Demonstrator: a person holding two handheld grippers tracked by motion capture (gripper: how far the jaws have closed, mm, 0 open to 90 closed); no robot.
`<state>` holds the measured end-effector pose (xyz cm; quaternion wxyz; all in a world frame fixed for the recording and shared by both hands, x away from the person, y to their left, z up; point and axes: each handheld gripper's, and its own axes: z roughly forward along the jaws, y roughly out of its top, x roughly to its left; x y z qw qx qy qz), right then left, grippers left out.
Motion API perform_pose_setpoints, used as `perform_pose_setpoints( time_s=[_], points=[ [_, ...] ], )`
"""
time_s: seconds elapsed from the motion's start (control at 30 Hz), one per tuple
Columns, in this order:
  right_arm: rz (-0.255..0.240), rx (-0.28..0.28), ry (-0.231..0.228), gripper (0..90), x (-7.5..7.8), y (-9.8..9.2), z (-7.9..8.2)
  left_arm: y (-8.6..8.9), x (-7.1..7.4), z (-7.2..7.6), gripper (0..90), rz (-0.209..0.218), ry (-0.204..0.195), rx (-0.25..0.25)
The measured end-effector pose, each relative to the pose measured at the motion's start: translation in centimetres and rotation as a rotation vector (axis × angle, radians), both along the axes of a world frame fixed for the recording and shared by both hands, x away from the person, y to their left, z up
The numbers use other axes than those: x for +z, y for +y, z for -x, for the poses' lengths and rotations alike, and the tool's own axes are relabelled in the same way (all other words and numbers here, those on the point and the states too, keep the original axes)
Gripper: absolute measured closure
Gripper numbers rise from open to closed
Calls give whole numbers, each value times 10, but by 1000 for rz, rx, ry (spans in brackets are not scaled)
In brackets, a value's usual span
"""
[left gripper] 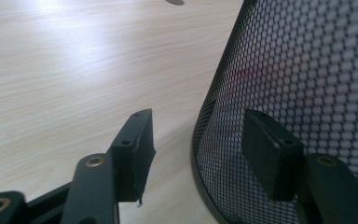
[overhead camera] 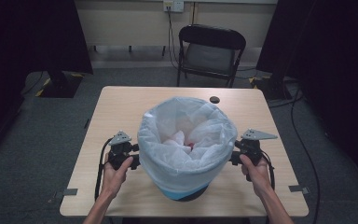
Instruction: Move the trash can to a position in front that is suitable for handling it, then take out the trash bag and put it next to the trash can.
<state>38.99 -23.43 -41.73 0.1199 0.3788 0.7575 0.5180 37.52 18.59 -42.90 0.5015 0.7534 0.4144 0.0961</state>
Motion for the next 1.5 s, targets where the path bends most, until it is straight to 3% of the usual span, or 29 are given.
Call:
perform_pose_setpoints(
  time_s=[0.07,0.1,0.13,0.17,0.23,0.37,0.57,0.6,0.77,0.9,0.97,1.1,1.23,1.33,1.43,1.5],
  points=[
    [-12,1,3,379,1,-2,0,2,0,-1,343,14,1,-2],
    [-11,4,1,326,1,-3,0,3,-1,-2,284,2,-2,13],
    [11,-7,-13,253,1,-3,-1,3,-1,-3,218,-9,-3,25],
    [31,-17,-27,217,1,-3,-2,4,0,-4,210,-24,0,30],
    [36,-12,-15,218,2,-3,-3,6,3,-6,198,-53,3,47],
    [77,-49,1,223,4,-3,-5,18,10,-6,204,-34,-13,80],
    [54,-92,-13,353,11,-18,-7,28,16,-9,226,-37,-18,77],
    [28,-116,-8,388,15,-23,-7,29,16,-10,237,-31,-14,70],
    [23,-142,1,423,23,-31,-8,35,24,-10,256,-5,-19,50],
    [-9,-156,-1,463,32,-37,-5,44,32,-4,275,19,-35,41],
    [10,-151,7,464,37,-38,-4,47,37,-3,272,23,-44,43],
    [-38,-123,26,413,48,-43,0,47,48,2,275,62,-64,44],
    [-79,-106,0,397,63,-47,5,45,59,8,304,68,-82,44],
    [-107,-88,-18,370,76,-46,5,45,71,13,307,61,-120,49],
    [-105,-96,-32,362,82,-44,6,43,84,17,307,77,-142,38],
    [-108,-108,-48,351,97,-45,7,43,92,17,318,83,-145,36]
  ],
)
